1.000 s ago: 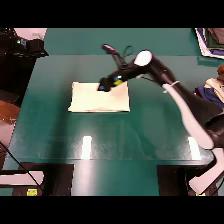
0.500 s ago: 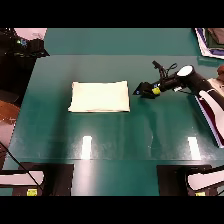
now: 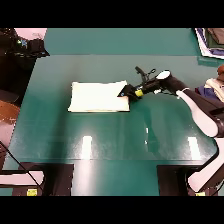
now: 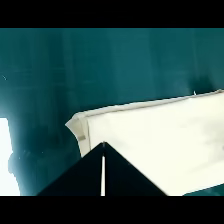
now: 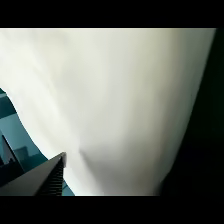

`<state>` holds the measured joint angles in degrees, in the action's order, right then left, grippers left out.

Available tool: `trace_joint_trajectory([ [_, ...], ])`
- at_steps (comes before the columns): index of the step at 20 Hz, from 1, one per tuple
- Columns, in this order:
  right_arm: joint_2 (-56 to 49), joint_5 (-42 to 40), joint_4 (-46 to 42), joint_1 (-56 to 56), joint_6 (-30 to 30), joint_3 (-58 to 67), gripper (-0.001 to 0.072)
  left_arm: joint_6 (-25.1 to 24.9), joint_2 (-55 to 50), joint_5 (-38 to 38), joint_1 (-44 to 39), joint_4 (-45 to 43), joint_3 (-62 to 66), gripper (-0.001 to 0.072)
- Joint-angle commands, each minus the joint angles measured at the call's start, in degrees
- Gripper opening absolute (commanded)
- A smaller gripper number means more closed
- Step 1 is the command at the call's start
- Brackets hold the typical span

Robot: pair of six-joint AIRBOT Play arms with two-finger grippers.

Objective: Fold the shirts.

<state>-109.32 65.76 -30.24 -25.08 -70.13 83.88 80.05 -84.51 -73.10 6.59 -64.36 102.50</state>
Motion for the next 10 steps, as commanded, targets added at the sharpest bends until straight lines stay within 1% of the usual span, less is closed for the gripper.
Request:
trace_joint_trajectory([
  [1,-4.9,-0.3,5.3,-3.3,0.3,4.5,0.0425,-0.1,0.0,-0.8,0.0,0.3,0.0,0.0032],
  [2,-5.6,-0.2,5.1,-3.5,0.5,5.9,0.0258,-0.1,0.0,-1.0,0.0,0.3,0.0,0.0031],
  [3,-5.9,-0.2,5.1,-3.5,0.8,6.9,0.0122,-0.1,0.0,-1.2,0.0,0.3,0.0,0.0031],
  [4,-5.7,-0.3,4.7,-3.4,0.8,7.9,0.0044,0.0,0.0,-1.4,0.0,0.5,0.0,0.0032],
  [5,-5.5,0.2,4.2,-2.6,0.7,9.4,0.0017,0.1,0.0,-1.6,0.0,0.6,0.0,0.0031],
  [7,-3.8,1.3,1.4,-0.3,-0.6,12.3,0.0016,0.1,0.0,-1.5,-0.5,0.9,0.0,0.0031],
  [10,0.9,2.9,-6.1,6.0,-4.3,17.0,0.0017,0.0,0.0,-1.2,-2.8,0.9,0.0,0.0031],
])
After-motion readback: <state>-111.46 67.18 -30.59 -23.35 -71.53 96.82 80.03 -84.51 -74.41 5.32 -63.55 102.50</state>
